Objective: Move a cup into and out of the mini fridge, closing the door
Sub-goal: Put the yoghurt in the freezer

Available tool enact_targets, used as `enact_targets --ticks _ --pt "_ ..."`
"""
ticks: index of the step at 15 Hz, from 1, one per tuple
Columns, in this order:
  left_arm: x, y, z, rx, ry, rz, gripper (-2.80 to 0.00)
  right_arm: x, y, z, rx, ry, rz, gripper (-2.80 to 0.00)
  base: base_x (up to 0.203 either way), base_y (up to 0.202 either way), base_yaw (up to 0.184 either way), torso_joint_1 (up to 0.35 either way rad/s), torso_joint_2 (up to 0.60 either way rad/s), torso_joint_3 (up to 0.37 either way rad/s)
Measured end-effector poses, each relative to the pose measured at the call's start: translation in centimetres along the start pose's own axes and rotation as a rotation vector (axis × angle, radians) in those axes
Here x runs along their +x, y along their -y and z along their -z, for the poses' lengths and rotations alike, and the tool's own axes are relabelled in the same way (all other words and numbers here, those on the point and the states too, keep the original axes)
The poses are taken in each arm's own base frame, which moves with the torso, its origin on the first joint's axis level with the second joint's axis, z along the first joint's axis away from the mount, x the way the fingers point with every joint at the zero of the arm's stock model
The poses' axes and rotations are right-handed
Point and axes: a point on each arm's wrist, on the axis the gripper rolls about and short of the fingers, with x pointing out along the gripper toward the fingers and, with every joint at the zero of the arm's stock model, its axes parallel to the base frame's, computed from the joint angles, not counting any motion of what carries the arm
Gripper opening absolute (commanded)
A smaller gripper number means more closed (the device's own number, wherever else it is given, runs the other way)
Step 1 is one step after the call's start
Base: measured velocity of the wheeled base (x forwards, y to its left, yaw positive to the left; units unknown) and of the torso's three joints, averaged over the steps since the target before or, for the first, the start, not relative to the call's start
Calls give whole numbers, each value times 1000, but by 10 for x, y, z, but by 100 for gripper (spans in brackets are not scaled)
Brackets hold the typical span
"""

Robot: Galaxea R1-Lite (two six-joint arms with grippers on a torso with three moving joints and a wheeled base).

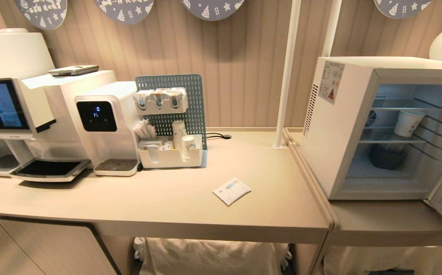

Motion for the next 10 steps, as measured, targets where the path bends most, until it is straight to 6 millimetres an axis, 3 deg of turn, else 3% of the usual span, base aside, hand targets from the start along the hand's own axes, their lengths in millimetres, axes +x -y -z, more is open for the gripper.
enact_targets --ticks 3,5,7,10 --pt "0 0 0 0 0 -1 -280 -38 46 33 44 21 101 -280 0 0 0 0 0 0" --pt "0 0 0 0 0 -1 -280 -59 63 57 80 59 78 -280 0 0 0 0 0 0" --pt "0 0 0 0 0 0 -280 -75 69 79 124 135 -76 -280 0 0 0 0 0 0" --pt "0 0 0 0 0 0 -280 -79 58 113 146 178 -384 -280 0 0 0 0 0 0"
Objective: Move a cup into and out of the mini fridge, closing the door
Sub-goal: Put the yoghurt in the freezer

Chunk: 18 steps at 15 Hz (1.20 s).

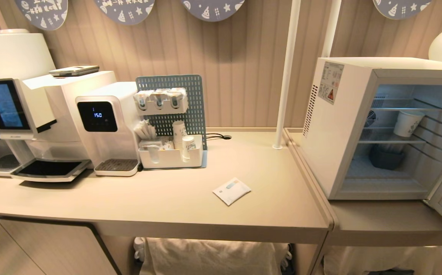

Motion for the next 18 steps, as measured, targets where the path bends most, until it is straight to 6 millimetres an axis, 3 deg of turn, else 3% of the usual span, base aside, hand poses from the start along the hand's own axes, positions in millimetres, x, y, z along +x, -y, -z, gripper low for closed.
enact_targets --ticks 5,15,18 --pt "0 0 0 0 0 0 -280 -8 -6 19 -81 -147 -316 -280 0 0 0 0 0 0" --pt "0 0 0 3 0 -2 -280 -10 -6 21 -56 -198 -324 -280 0 0 0 0 0 0" --pt "0 0 0 3 0 0 -280 -10 -6 21 -56 -200 -324 -280 0 -107 -4 5 -2 -1"
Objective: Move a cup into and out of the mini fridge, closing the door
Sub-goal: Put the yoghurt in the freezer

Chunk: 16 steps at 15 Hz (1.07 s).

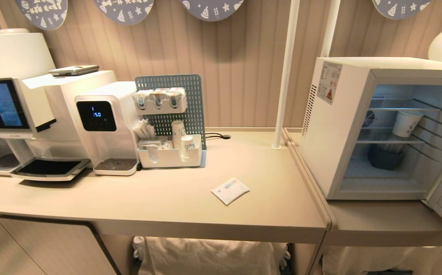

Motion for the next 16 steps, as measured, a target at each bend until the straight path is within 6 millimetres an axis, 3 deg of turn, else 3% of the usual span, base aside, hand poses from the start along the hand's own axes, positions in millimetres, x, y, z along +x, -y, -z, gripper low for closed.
enact_targets --ticks 12,16 --pt "0 0 0 -2 0 0 -280 0 0 0 0 -2 0 -280 0 -195 -1 2 2 2" --pt "0 0 0 -2 0 0 -280 0 0 0 0 -2 0 -280 0 -53 -2 1 1 1"
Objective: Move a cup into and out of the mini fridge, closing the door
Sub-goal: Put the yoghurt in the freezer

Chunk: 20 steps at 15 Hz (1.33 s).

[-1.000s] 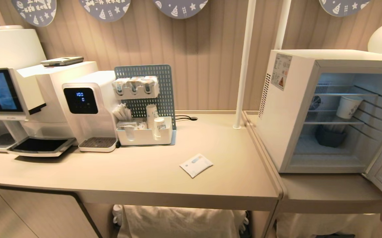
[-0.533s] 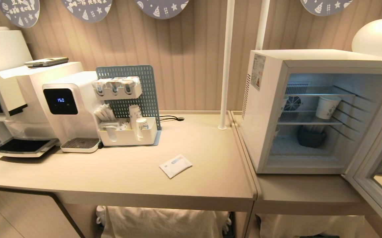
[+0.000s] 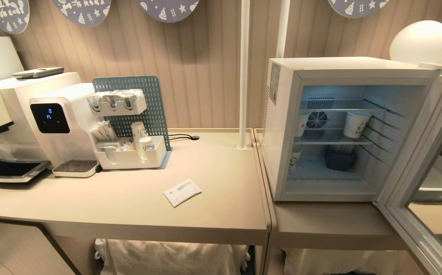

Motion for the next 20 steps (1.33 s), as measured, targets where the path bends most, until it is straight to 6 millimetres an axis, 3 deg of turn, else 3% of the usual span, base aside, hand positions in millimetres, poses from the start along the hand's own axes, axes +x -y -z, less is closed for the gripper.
enact_targets --ticks 4,11,20 --pt "0 0 0 0 0 0 -280 0 0 0 1 -1 0 -280 0 0 0 0 0 0" --pt "0 0 0 2 0 0 -280 0 0 0 1 -1 0 -280 156 0 0 8 3 -1" --pt "0 0 0 -1 0 -1 -280 0 1 0 12 -8 25 -280 0 0 0 0 0 0"
